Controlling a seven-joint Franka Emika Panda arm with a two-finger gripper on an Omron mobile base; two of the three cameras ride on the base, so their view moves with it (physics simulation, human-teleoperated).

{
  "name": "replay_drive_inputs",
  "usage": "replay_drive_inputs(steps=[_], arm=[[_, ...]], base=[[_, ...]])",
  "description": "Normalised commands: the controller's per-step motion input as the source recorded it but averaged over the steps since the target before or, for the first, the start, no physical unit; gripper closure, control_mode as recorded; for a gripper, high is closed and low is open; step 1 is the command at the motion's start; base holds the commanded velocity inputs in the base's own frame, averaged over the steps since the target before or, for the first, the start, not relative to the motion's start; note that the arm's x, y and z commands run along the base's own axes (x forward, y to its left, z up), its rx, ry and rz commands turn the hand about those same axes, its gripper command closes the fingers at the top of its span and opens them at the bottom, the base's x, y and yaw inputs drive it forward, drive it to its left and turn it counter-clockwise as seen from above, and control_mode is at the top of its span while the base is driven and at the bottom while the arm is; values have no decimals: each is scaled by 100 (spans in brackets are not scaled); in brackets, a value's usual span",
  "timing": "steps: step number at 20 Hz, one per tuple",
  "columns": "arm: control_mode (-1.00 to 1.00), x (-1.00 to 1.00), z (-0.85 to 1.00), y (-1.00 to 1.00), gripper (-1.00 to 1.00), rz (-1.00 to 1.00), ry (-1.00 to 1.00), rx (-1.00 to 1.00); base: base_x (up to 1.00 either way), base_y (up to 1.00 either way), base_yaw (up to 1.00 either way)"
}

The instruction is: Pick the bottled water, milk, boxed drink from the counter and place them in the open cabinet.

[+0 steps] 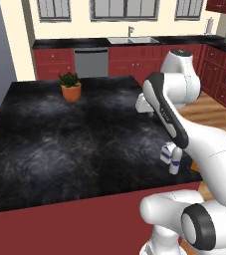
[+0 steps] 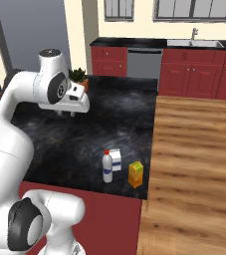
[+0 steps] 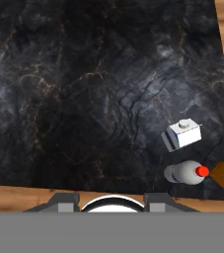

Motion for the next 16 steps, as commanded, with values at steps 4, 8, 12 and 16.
replay_drive_inputs(steps=[4,8,12,16], arm=[[-100,0,-16,0,-100,0,0,0],[-100,-7,-21,0,-100,0,0,0],[-100,-5,-9,-5,-100,0,0,0],[-100,-3,-10,-18,-100,0,0,0]], base=[[0,0,0],[0,0,0],[0,0,0],[0,0,0]])
